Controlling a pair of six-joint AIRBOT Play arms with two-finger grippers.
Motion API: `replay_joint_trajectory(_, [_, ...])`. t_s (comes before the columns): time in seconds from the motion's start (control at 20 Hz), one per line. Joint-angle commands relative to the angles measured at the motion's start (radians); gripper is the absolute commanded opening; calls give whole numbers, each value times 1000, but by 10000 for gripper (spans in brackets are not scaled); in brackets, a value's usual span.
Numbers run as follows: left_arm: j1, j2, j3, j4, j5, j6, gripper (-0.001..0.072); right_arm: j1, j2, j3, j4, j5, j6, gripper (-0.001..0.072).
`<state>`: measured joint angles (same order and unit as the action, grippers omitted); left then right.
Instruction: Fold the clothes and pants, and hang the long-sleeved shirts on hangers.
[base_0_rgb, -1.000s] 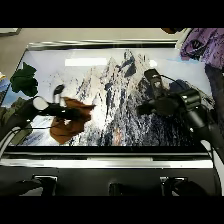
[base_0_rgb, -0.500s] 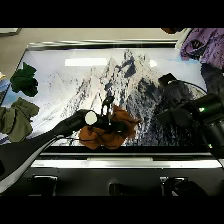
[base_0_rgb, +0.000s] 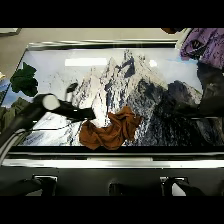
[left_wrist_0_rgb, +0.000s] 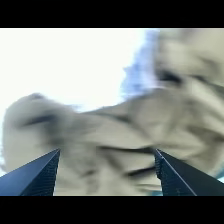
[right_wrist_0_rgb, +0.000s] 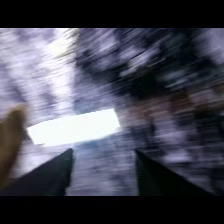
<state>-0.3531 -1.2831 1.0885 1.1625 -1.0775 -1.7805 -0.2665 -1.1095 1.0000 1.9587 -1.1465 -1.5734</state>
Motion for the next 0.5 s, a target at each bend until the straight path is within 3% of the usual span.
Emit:
replay_joint_trajectory(0.0, [157, 83, -103, 16, -41, 3, 680, -87, -208, -32, 466, -41, -217, 490])
replay_joint_trajectory(0.15, [217, 82, -115, 16, -48, 3, 668, 29, -338, -32, 502, 28, -305, 490])
replay_joint_trajectory(0.45, [246, 82, -115, 25, -49, 3, 668, 199, -468, -31, 518, 221, -326, 490])
